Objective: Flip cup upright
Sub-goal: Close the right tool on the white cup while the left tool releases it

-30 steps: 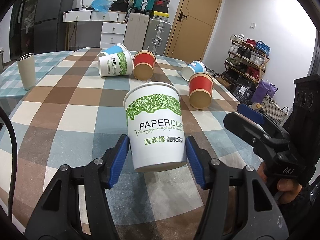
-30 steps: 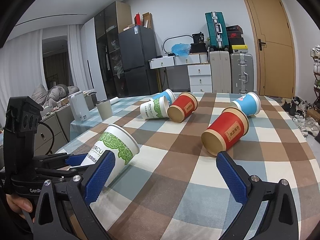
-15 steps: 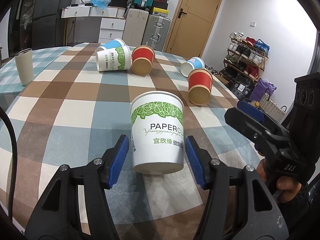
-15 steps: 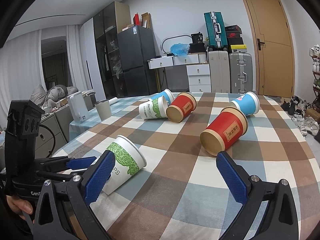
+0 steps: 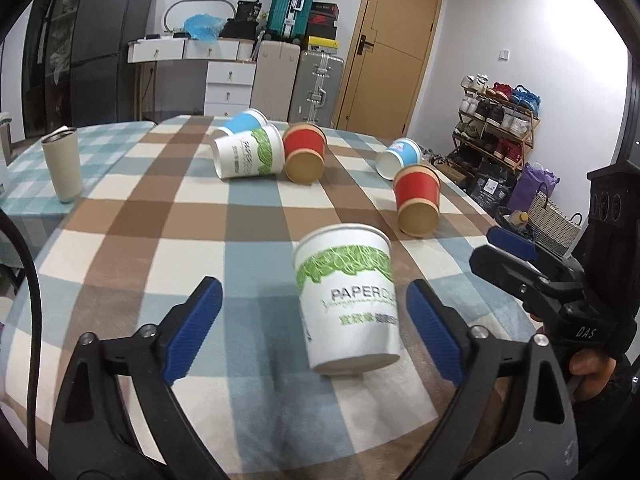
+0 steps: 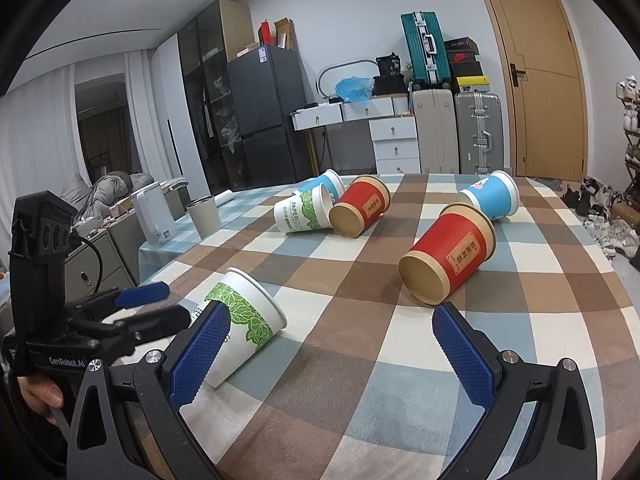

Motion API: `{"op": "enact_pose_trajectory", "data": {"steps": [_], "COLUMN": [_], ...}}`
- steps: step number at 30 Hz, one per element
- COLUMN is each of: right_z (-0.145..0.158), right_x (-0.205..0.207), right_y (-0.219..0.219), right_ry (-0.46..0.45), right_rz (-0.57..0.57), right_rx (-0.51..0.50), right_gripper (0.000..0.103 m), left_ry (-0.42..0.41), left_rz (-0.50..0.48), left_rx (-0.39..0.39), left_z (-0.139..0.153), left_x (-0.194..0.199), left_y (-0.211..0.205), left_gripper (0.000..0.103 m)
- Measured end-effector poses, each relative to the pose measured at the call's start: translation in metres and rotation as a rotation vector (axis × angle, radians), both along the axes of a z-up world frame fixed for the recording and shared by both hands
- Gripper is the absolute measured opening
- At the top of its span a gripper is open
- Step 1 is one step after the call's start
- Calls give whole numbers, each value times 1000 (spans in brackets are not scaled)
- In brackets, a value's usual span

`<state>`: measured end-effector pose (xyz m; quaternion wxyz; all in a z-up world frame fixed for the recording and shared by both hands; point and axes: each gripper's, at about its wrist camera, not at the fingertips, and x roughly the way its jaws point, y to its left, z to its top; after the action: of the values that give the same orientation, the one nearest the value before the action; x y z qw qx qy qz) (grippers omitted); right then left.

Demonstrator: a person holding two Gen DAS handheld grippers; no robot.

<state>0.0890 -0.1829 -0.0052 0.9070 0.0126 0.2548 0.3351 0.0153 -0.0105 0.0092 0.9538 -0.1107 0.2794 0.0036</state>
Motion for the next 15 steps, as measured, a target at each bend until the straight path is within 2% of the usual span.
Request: {"op": "enact_pose_trajectory", "data": {"steps": [4,11,15], "right_z": [1,2,2], "right_x": [4,5,8], "right_y": [3,18,27], "right_ry": [38,85,150], "right_rz": [-1,33,55], "right_rx": [-3,-26,-24], "right_gripper": [103,103,103], "left_ry": [-43,-53,-54], "left_rz": [7,14,13], "left_rx": [12,28,47], "left_z": [5,3,-1], "left_x": [-1,-1,1], "left_y": [14,22,24], "left_gripper": [102,102,102]}}
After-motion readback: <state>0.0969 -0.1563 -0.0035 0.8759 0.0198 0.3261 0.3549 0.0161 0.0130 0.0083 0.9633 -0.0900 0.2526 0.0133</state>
